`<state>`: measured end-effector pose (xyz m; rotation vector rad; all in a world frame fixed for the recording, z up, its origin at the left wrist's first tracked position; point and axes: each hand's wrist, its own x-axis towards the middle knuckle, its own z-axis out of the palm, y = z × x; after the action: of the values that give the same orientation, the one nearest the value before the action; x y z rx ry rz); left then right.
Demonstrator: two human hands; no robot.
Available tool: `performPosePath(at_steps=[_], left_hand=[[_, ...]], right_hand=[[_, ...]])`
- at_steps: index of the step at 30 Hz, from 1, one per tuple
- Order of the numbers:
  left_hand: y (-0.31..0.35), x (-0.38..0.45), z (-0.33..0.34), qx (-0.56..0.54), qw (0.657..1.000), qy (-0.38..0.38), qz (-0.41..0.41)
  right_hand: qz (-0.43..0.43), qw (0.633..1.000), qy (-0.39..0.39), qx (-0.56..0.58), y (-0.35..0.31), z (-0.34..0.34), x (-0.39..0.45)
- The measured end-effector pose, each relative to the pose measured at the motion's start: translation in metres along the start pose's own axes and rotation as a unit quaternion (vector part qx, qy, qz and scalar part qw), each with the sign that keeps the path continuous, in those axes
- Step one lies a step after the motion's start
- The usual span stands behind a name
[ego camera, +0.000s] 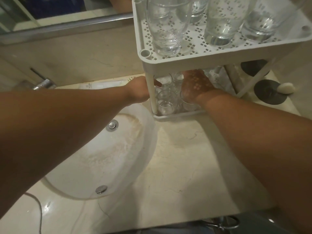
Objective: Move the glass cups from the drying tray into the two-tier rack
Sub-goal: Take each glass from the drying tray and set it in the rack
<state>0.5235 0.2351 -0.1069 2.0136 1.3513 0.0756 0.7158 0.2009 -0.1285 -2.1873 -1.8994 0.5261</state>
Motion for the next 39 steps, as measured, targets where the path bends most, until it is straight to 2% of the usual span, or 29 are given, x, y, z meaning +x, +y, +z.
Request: performPosePath(at_steps=[14,26,39], left_hand=[[-0.001,0.001,0.006,-0.057,0.997,0.038,-0.022],[-0.004,0.002,0.008,-0.091,0.995,0.027,-0.036],[-0.002,-0.001,0.009,-0.107,0.993,0.023,-0.038]], right_hand=[[-0.016,1.000,0.006,0.024,-0.003,0.003,0.003],[0.008,0.997,-0.023,-0.066,-0.002,0.000,-0.005],[0.024,0.995,-0.033,-0.087,-0.004,0.002,-0.015]])
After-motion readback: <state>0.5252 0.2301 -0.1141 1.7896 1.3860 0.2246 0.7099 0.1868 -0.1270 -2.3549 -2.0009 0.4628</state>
